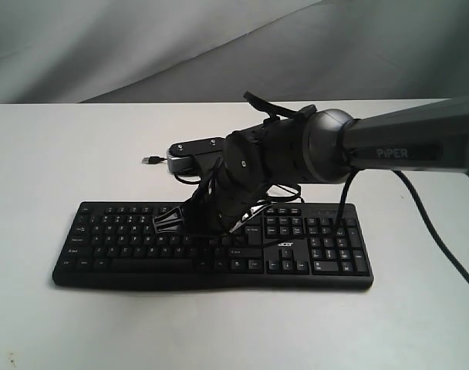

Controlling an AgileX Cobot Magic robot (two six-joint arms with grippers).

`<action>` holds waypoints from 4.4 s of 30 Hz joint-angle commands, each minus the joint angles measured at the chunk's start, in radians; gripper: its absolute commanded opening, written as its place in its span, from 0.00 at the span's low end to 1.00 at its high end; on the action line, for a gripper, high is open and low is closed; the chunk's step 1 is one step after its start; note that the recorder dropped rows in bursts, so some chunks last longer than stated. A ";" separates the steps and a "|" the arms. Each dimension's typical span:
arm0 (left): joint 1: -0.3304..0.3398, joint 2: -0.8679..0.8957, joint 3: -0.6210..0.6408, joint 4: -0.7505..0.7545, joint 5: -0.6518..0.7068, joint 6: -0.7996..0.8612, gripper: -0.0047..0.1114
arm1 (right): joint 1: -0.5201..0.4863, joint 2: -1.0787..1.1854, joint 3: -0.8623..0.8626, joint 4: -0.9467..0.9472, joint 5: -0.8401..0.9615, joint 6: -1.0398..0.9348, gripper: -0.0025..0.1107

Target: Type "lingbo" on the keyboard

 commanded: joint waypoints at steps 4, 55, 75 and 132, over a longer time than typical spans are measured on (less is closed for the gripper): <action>0.002 -0.003 0.004 -0.008 -0.005 -0.004 0.04 | -0.007 0.004 -0.005 -0.011 -0.008 0.004 0.02; 0.002 -0.003 0.004 -0.008 -0.005 -0.004 0.04 | -0.003 0.029 -0.122 0.048 0.018 -0.100 0.02; 0.002 -0.003 0.004 -0.008 -0.005 -0.004 0.04 | -0.005 0.074 -0.122 0.050 0.020 -0.085 0.02; 0.002 -0.003 0.004 -0.008 -0.005 -0.004 0.04 | 0.078 0.021 -0.122 0.043 0.067 -0.164 0.02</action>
